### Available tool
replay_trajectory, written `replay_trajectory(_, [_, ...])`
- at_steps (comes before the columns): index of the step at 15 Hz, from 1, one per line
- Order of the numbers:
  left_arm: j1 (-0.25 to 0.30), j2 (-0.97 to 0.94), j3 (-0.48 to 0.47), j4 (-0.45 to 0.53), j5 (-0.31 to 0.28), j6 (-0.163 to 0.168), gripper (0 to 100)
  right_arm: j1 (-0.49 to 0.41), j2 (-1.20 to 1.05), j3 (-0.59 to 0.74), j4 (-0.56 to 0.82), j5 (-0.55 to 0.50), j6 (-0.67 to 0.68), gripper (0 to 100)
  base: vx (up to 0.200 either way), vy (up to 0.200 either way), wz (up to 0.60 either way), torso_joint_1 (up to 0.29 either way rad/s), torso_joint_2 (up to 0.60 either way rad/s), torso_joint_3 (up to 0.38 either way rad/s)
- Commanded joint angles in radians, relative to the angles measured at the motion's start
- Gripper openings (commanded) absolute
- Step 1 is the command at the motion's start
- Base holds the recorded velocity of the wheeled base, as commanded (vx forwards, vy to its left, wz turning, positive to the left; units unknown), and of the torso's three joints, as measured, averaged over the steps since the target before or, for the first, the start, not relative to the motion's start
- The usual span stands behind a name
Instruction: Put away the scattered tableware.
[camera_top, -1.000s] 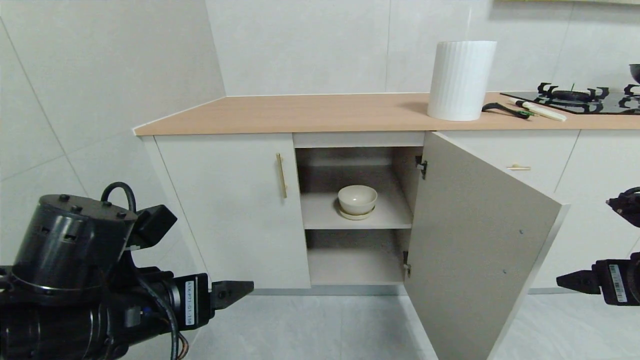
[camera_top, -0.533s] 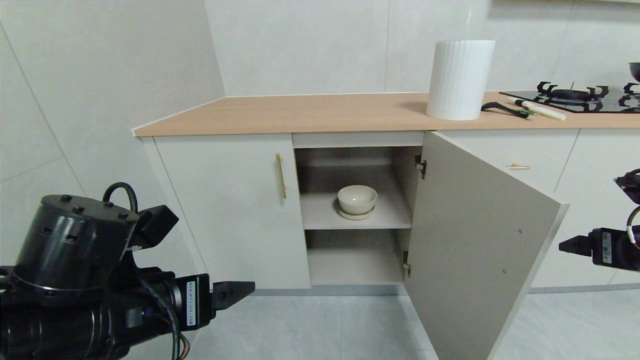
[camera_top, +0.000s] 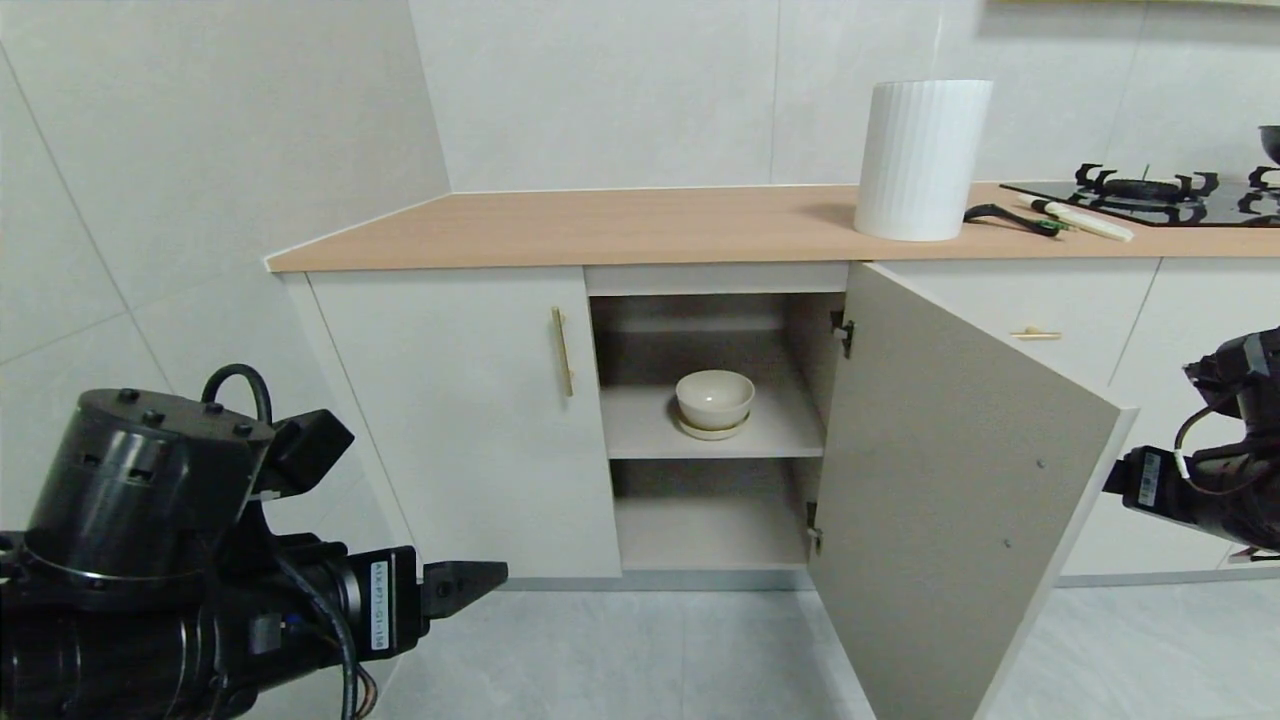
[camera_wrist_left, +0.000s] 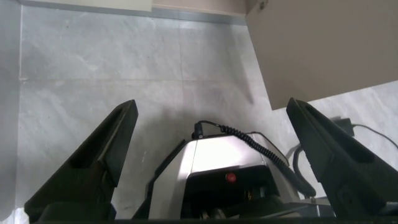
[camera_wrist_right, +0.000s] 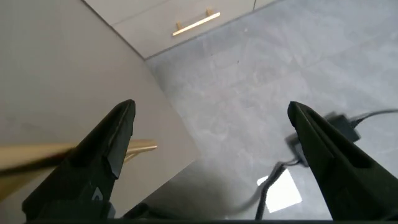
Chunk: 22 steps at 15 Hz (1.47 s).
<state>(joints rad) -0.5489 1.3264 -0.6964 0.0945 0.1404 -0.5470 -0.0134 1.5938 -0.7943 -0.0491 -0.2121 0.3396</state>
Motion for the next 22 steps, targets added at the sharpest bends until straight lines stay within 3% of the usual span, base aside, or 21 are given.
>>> replay_trajectory(1, [0.0, 0.001, 0.0, 0.001, 0.001, -0.001, 100, 0.021, 0.028, 0.001, -0.005, 0.002, 0.009, 100, 0.0, 0.0, 0.0, 0.0, 0.0, 0.0])
replay_trajectory(7, [0.0, -0.006, -0.003, -0.001, 0.001, -0.001, 100, 0.27, 0.064, -0.034, -0.009, 0.0, 0.099, 100, 0.0, 0.0, 0.0, 0.0, 0.0, 0.0])
replay_trajectory(8, [0.0, -0.009, -0.003, -0.001, 0.004, 0.001, 100, 0.342, 0.1, -0.072, -0.011, 0.002, 0.095, 100, 0.0, 0.0, 0.0, 0.0, 0.0, 0.0])
replay_trajectory(12, [0.0, -0.042, -0.008, -0.001, 0.004, 0.001, 100, 0.483, 0.258, -0.203, -0.009, 0.004, 0.085, 100, 0.0, 0.0, 0.0, 0.0, 0.0, 0.0])
replay_trajectory(18, [0.0, -0.047, -0.012, -0.001, 0.004, -0.001, 100, 0.512, 0.443, -0.448, -0.008, 0.057, 0.022, 100, 0.0, 0.0, 0.0, 0.0, 0.0, 0.0])
replay_trajectory(22, [0.0, -0.042, -0.012, -0.001, 0.004, -0.001, 100, 0.512, 0.503, -0.491, -0.012, 0.088, 0.018, 100, 0.0, 0.0, 0.0, 0.0, 0.0, 0.0])
